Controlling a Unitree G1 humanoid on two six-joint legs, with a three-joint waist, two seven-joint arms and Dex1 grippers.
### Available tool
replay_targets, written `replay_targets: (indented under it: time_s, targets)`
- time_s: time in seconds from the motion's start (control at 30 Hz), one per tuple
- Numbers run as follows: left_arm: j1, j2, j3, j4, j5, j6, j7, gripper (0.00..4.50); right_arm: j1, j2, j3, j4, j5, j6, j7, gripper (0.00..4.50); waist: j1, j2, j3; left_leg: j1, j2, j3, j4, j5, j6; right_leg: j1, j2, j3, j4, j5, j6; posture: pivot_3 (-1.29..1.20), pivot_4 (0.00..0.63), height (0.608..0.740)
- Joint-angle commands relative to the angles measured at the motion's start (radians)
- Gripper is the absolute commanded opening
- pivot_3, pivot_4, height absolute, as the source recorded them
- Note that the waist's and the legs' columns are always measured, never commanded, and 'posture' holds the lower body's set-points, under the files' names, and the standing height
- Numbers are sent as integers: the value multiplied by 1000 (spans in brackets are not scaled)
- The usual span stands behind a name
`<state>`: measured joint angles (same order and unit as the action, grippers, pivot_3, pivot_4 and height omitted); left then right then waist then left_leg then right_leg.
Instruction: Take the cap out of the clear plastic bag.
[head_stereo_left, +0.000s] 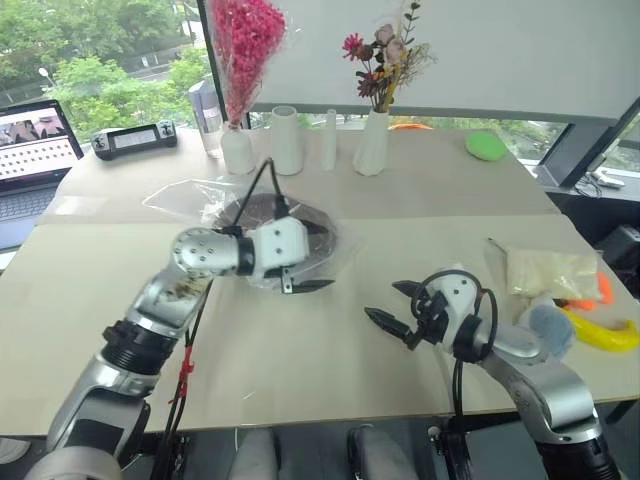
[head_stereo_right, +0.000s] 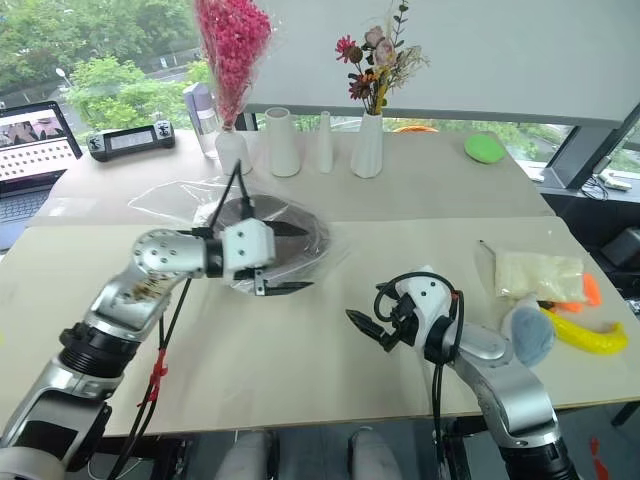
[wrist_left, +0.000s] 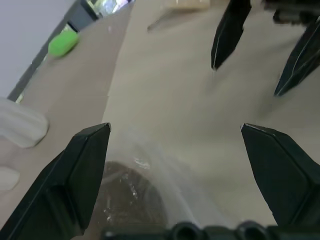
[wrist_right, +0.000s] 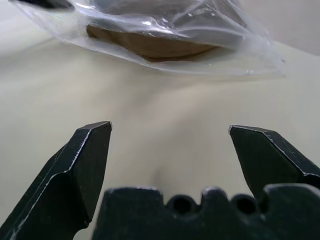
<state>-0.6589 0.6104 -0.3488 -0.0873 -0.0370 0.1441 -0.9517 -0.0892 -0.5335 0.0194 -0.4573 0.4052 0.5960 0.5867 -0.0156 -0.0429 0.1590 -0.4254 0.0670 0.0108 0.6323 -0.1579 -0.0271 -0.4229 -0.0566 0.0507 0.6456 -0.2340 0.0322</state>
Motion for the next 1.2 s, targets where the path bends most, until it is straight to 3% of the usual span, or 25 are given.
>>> replay_targets:
  time_s: [0.03,0.3,0.87,0.97,1.13,1.2]
  targets:
    - [-43,-3,-23,11,154,-65,82,4474,19,-5,-44,-64,0,-5,-26,4500,1,0,0,0,0,0,0,0,0,0,0,0,0,1,2,0,150,740]
    - [-76,-51,-50,120,338,-101,195,4474,38,-1,-43,-87,1,-3,-56,4500,1,0,0,0,0,0,0,0,0,0,0,0,0,-1,-1,0,150,740]
    - [-38,-38,-42,171,454,-74,206,4474,24,-6,-39,-70,-14,-18,-55,4500,1,0,0,0,0,0,-1,0,0,0,0,0,0,-1,-1,0,150,740]
    - [-36,-46,-36,176,458,-58,213,3761,21,-8,-40,-68,-19,-20,-54,4500,1,0,0,0,0,0,-1,0,0,0,0,0,0,-1,-1,0,150,740]
    - [6,-104,-22,123,395,33,176,1901,19,-5,-40,-71,-20,-17,-56,4500,1,0,0,0,0,0,-1,0,0,0,0,0,-1,-1,-1,0,150,740]
    - [27,-126,-18,90,373,79,157,1350,19,-5,-40,-70,-21,-17,-56,4500,1,0,0,0,0,0,-1,0,0,0,0,0,-1,-1,-1,0,150,740]
